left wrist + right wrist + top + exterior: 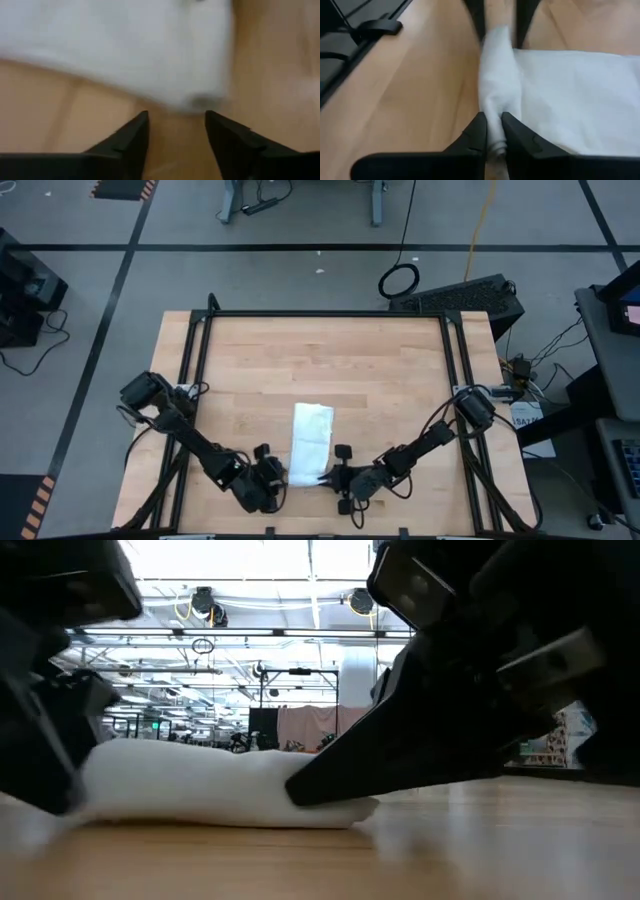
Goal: Roll napkin
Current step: Roll the white table napkin
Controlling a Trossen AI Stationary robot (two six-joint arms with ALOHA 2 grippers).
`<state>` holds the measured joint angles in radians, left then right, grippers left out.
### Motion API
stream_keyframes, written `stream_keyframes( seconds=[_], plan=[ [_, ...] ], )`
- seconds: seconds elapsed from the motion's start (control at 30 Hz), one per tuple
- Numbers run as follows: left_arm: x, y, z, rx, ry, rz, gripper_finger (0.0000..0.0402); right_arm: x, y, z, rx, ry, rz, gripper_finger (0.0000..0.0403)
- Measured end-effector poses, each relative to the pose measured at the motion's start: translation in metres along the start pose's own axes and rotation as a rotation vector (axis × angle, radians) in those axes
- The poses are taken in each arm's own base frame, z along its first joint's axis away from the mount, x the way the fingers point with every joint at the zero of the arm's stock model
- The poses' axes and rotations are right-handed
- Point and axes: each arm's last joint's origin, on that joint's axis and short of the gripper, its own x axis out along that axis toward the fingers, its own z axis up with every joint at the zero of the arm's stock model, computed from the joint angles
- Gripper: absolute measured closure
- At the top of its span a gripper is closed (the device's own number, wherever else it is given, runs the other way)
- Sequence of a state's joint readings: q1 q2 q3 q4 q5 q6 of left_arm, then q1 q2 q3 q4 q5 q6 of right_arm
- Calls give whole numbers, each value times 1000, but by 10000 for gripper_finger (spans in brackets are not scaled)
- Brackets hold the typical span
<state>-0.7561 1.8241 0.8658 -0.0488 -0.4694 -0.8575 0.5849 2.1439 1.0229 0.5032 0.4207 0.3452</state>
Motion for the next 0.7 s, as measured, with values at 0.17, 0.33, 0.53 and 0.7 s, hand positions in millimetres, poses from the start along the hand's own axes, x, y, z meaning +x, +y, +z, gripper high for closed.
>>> stream_keyframes(
  seconds=[0.17, 0.33, 0.53, 0.7],
  plan=[
    [-19, -3, 5, 81, -130, 69, 148, -1, 0, 2, 111, 18, 48, 359],
    [-24, -21, 5, 242, -267, 32, 133, 2, -7, 7, 243, 47, 106, 358],
    [-18, -33, -9, 341, -319, 31, 133, 8, -20, 11, 377, 84, 158, 363],
    [-8, -38, -22, 357, -316, 18, 133, 11, -29, 13, 453, 119, 191, 362]
  ],
)
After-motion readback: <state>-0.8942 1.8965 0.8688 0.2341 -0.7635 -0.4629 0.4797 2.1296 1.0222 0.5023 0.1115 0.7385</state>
